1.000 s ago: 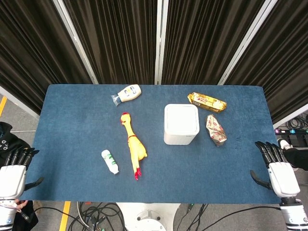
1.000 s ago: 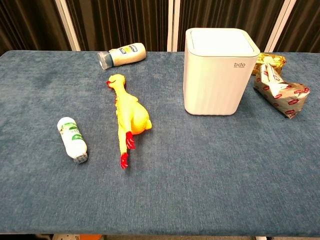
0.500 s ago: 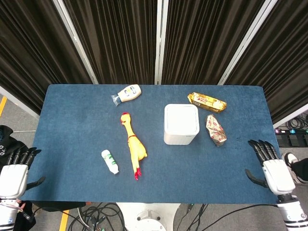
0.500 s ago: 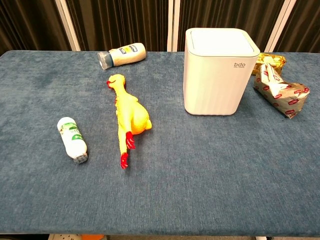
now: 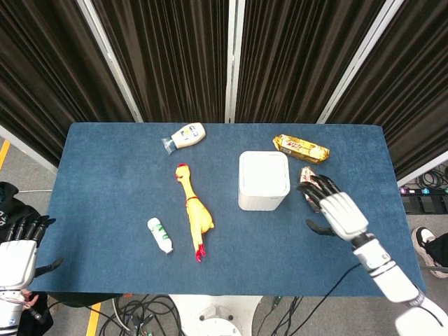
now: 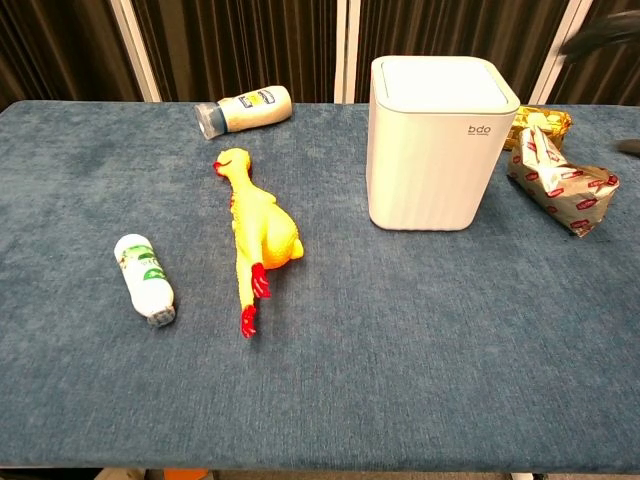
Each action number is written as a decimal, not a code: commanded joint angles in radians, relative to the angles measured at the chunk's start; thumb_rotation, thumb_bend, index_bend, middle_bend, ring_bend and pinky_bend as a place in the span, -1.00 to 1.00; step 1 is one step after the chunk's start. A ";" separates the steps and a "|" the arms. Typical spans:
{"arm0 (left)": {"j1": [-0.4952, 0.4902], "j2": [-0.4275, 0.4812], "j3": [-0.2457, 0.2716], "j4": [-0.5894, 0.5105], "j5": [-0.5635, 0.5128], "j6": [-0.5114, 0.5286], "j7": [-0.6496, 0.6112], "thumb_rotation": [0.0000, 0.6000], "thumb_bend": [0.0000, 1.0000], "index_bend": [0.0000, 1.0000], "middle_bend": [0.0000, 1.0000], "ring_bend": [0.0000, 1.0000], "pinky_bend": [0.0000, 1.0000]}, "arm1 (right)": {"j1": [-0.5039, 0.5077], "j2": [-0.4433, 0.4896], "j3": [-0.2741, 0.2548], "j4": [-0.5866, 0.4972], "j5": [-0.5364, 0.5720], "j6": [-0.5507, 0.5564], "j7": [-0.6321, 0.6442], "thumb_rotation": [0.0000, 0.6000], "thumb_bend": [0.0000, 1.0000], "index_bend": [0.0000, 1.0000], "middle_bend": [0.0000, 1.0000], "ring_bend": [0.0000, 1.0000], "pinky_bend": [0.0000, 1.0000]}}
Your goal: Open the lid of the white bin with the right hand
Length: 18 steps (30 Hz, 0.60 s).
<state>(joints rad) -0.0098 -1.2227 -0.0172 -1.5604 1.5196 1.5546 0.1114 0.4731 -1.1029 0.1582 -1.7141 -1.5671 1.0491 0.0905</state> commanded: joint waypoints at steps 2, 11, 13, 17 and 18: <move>-0.006 -0.003 -0.001 0.006 -0.001 -0.010 -0.006 1.00 -1.00 -0.60 -0.68 -0.85 -0.81 | 0.123 -0.086 0.058 0.031 0.107 -0.128 -0.079 1.00 -0.54 -0.67 -0.69 -1.00 -1.00; -0.006 -0.008 -0.004 0.024 -0.010 -0.013 -0.024 1.00 -1.00 -0.60 -0.68 -0.85 -0.81 | 0.164 -0.150 0.058 0.045 0.151 -0.117 -0.156 1.00 -0.54 -0.64 -0.68 -1.00 -1.00; -0.006 -0.008 -0.004 0.028 -0.012 -0.015 -0.025 1.00 -1.00 -0.60 -0.68 -0.85 -0.81 | 0.157 -0.143 0.052 0.038 0.153 -0.104 -0.157 1.00 -0.54 -0.63 -0.67 -1.00 -1.00; -0.007 -0.011 -0.003 0.032 -0.007 -0.013 -0.027 1.00 -1.00 -0.60 -0.68 -0.85 -0.81 | 0.158 -0.142 0.033 0.041 0.168 -0.114 -0.164 1.00 -0.55 -0.51 -0.60 -1.00 -1.00; -0.007 -0.013 -0.003 0.032 -0.006 -0.011 -0.027 1.00 -1.00 -0.60 -0.68 -0.85 -0.81 | 0.162 -0.146 0.026 0.045 0.173 -0.125 -0.169 1.00 -0.55 -0.46 -0.56 -1.00 -1.00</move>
<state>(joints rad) -0.0164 -1.2350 -0.0202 -1.5282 1.5129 1.5430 0.0844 0.6313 -1.2454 0.1924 -1.6736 -1.4009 0.9350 -0.0723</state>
